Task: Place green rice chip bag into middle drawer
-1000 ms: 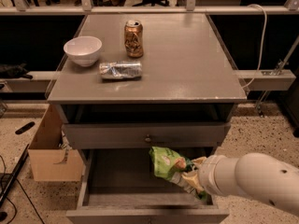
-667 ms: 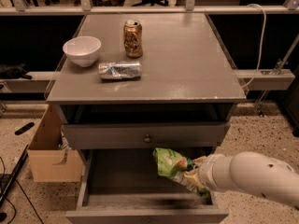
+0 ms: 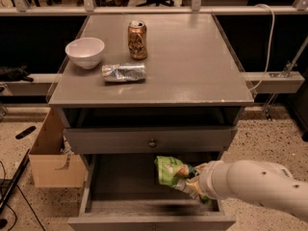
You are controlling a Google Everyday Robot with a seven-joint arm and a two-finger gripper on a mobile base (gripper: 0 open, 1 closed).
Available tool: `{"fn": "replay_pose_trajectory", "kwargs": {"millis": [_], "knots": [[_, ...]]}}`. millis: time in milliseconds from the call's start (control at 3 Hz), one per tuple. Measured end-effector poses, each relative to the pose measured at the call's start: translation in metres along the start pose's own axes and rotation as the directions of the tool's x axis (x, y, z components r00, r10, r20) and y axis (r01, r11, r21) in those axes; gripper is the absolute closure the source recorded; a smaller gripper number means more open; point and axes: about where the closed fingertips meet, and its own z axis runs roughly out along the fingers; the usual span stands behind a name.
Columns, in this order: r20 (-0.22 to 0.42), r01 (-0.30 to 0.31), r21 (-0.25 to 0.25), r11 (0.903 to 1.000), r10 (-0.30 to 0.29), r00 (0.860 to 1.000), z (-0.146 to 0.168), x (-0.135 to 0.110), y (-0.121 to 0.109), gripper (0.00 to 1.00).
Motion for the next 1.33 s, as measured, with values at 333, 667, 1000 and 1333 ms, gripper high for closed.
{"fn": "replay_pose_trajectory", "kwargs": {"millis": [333, 667, 1000, 1333], "knots": [[-0.075, 0.016, 0.006, 0.9998, -0.016, 0.997, 0.023, 0.027, 0.005, 1.0], [-0.138, 0.054, -0.017, 0.9984, -0.056, 0.989, 0.06, 0.041, 0.003, 1.0], [-0.164, 0.072, -0.038, 0.9966, -0.078, 0.983, 0.091, 0.042, 0.0, 1.0], [-0.131, 0.09, -0.058, 0.9943, -0.096, 0.987, 0.128, 0.017, 0.002, 1.0]]}}
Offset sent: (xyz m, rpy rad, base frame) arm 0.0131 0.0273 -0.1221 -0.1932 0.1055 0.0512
